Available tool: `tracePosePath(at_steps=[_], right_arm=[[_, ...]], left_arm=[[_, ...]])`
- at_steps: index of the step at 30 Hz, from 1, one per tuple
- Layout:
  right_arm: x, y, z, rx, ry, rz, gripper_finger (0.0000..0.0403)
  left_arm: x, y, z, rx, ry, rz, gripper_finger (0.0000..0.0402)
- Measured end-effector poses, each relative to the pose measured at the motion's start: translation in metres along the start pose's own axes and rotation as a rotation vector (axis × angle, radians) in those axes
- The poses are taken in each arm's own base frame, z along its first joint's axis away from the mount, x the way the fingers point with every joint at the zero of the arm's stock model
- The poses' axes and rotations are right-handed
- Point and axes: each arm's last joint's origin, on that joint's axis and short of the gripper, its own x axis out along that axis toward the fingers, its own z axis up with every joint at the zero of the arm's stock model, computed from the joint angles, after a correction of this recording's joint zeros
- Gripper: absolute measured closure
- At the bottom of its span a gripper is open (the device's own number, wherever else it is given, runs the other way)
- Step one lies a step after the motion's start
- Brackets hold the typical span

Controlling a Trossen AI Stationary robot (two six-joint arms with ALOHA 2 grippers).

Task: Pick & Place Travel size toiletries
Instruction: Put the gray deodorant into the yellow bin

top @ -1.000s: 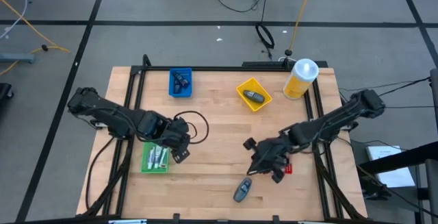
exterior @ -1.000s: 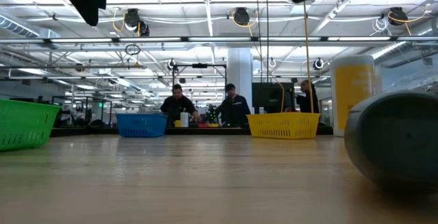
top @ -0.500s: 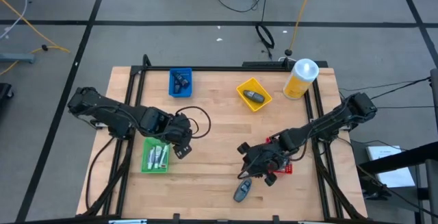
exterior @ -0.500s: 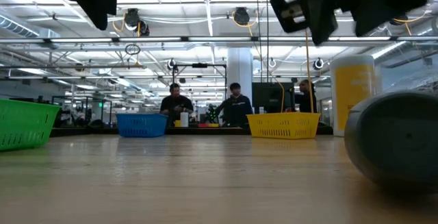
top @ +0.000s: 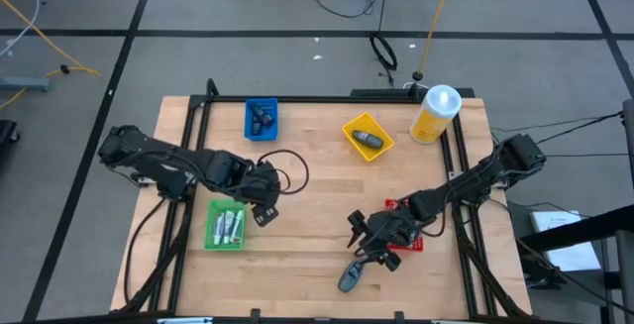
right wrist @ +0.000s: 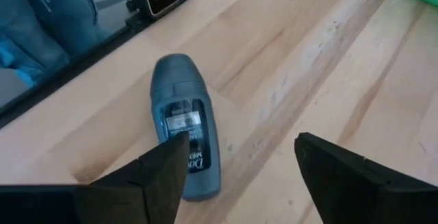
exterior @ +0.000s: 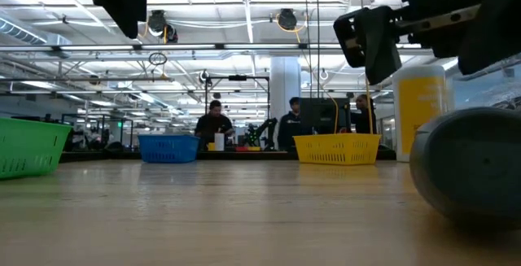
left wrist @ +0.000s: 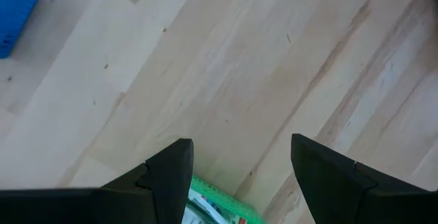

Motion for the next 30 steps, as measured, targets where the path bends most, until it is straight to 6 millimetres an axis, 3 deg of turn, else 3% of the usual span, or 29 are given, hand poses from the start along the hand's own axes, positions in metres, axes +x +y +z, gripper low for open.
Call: tracePosePath(at_steps=[6,12,15,20,30], right_arm=[[-0.001,-0.002,0.007,-0.012,0.008,-0.005,0.0142],[-0.006,0.0,0.033,-0.043,0.014,0.008,0.0142],[0.003,0.001,0.044,-0.048,0.012,0.021,0.0142],[0.035,0.008,0.036,-0.069,0.148,0.072,0.0142],[0.058,0.017,0.025,-0.102,0.247,0.099,0.0142]], left_arm=[[0.001,0.006,0.006,0.01,-0.003,0.009,0.016],[0.002,0.01,0.01,0.022,-0.004,0.014,0.016],[0.002,0.01,0.01,0.023,-0.004,0.014,0.016],[0.001,0.007,0.007,0.036,0.001,0.011,0.016],[0.001,0.004,0.003,0.064,0.002,0.006,0.016]])
